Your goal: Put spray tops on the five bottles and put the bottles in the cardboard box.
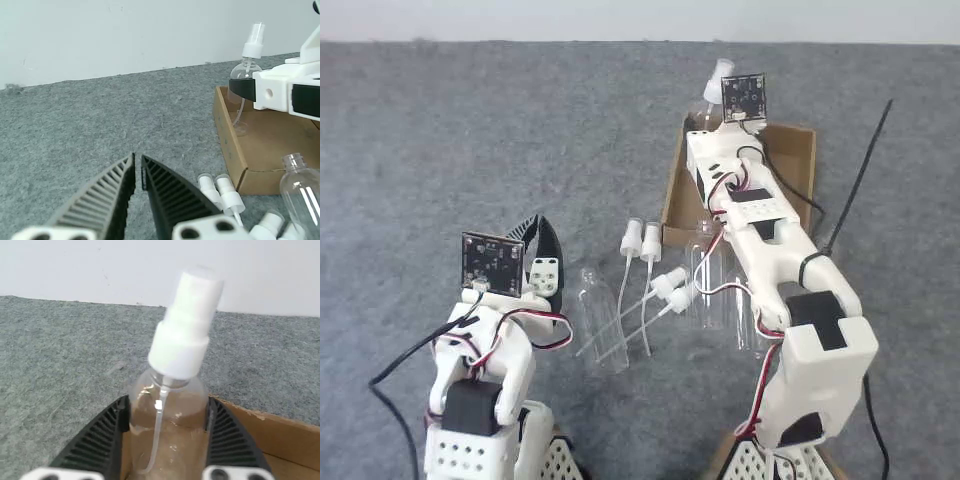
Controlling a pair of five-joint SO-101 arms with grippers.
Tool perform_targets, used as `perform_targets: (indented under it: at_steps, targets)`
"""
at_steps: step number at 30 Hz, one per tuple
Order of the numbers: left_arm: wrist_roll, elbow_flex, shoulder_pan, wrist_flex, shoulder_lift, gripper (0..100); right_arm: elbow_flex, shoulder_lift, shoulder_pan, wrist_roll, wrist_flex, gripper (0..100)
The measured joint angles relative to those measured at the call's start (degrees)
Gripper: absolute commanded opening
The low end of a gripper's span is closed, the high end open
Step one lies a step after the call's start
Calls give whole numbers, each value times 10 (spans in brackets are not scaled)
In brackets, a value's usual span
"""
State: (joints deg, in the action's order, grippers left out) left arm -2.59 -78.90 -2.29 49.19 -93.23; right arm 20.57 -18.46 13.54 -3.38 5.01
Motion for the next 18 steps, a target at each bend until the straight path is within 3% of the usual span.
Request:
perform_targets:
  at_steps: [10, 18]
  targets:
    - [0, -7, 0, 0, 1, 11, 0, 0, 0, 2, 0, 160]
    - [0, -7, 0, 0, 0, 11, -1, -4, 13, 47, 5, 160]
